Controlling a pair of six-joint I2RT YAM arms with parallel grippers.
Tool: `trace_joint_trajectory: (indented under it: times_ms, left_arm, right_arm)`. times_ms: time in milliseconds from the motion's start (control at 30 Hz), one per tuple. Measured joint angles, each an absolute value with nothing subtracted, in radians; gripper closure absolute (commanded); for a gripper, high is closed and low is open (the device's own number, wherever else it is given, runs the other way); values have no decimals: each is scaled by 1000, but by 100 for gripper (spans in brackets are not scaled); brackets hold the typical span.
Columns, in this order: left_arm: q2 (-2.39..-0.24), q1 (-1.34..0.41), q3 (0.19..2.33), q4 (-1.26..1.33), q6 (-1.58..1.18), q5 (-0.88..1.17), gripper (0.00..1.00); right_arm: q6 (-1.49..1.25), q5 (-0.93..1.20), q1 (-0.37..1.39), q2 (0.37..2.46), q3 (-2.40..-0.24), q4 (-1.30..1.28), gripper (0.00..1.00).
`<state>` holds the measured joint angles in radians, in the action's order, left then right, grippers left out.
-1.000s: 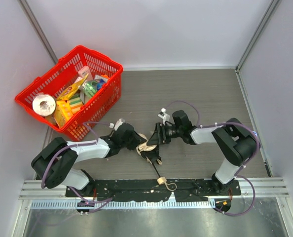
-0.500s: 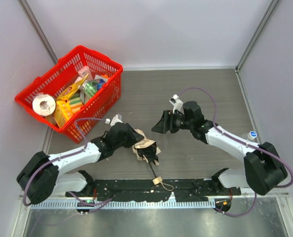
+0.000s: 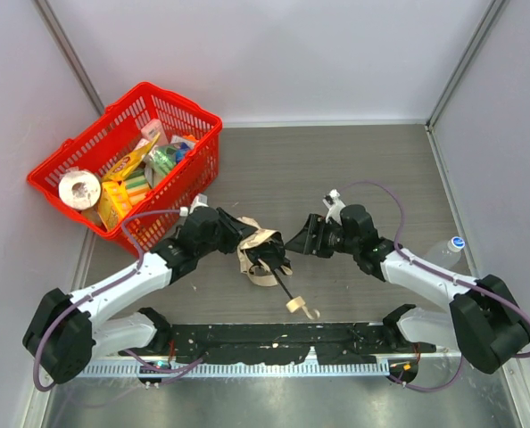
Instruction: Put away the umbrella
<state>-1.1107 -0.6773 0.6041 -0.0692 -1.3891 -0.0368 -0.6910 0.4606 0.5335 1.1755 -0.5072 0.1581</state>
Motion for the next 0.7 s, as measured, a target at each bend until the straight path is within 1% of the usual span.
trace_joint_trajectory:
  times_ms: [167, 267, 367, 400, 500, 600, 667, 700]
  left_arm:
    - [-1110, -671, 651, -39, -1415, -18, 100]
    - [-1119, -663, 731, -51, -1419, -10, 100]
    - [-1146, -659, 840, -141, -1432, -16, 100]
    - [-1156, -658, 870, -181, -1433, -19, 100]
    - [-1180, -658, 896, -270, -1432, -22, 100]
    - [-1196, -656, 847, -293, -1412, 1, 100]
    - [-1198, -655, 759, -269, -1396, 33, 100]
    - [-1198, -655, 748, -268, -1393, 38, 100]
  right_arm:
    - [-892, 400, 533, 1175, -466, 162, 30]
    - [-913, 383, 533, 1169, -482, 121, 28]
    - [-778, 298, 533, 1128, -563, -31, 16]
    - [-704, 245, 534, 1094, -603, -84, 16]
    - [-535, 168, 532, 1007, -674, -146, 11]
    - [-411, 162, 530, 979, -741, -165, 12]
    - [-355, 208, 530, 1017, -790, -165, 12]
    - [-343, 229, 530, 1038, -806, -163, 13]
